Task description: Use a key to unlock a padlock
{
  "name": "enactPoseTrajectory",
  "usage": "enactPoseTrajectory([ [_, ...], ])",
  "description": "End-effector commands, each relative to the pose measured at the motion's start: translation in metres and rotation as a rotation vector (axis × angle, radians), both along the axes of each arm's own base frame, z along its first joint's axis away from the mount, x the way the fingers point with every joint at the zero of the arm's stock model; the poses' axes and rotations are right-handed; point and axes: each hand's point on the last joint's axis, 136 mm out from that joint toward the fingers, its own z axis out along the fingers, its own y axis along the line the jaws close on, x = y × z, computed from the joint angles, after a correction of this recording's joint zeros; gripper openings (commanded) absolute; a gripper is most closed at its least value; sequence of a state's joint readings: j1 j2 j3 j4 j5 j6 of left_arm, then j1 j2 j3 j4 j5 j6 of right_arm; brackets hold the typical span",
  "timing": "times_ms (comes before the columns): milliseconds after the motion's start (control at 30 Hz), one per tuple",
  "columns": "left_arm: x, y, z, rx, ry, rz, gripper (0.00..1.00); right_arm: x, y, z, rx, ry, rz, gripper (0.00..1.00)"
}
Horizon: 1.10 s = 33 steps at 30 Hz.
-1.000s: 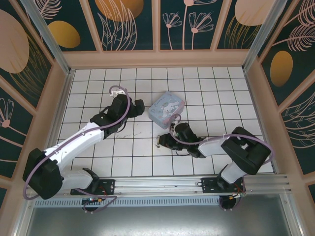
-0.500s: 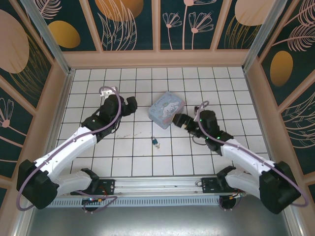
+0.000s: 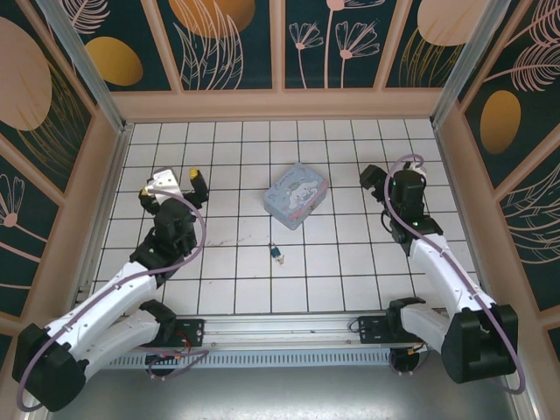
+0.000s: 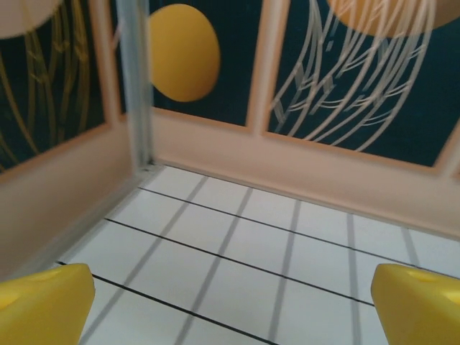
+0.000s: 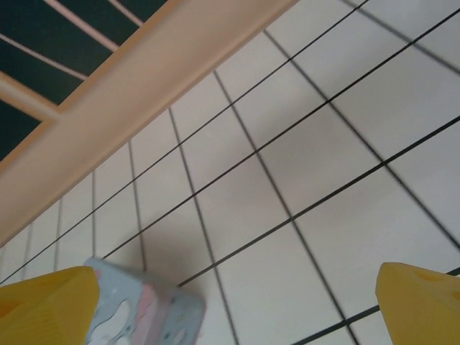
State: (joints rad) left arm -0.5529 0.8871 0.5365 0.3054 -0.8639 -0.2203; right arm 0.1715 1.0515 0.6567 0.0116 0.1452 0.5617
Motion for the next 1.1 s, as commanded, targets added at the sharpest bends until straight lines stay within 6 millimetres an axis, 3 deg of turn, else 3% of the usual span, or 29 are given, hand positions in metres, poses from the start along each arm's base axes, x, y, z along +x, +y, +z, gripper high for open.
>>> enactPoseTrajectory([
  [0,0.004,0.027,0.005,0.101,-0.055,0.097,0.99,0.013,-0.019,0.014,-0.228,-0.09,-0.017,0.99],
  [100,0.015,0.046,-0.028,0.127,-0.011,0.116,0.99,0.015,-0.03,0.018,-0.318,-0.155,-0.041,0.99],
  [233,0.02,0.066,-0.067,0.129,0.01,0.136,0.99,0.014,-0.053,0.005,-0.343,-0.155,-0.094,0.99],
  [400,0.021,0.078,-0.093,0.079,-0.023,0.118,0.99,0.01,-0.071,-0.015,-0.373,-0.164,-0.141,0.99],
  [567,0.027,0.077,-0.103,0.069,-0.038,0.076,0.99,0.011,-0.074,-0.034,-0.443,-0.189,-0.123,0.99],
  [733,0.036,0.074,-0.106,0.092,-0.046,0.025,0.99,0.013,-0.065,-0.052,-0.47,-0.245,-0.066,0.99],
  [833,0.041,0.071,-0.112,0.092,-0.04,-0.009,0.99,0.011,-0.057,-0.045,-0.491,-0.322,-0.018,0.99],
  [1067,0.05,0.068,-0.123,0.079,-0.025,-0.075,0.99,0.004,-0.048,-0.056,-0.484,-0.377,0.047,0.99],
])
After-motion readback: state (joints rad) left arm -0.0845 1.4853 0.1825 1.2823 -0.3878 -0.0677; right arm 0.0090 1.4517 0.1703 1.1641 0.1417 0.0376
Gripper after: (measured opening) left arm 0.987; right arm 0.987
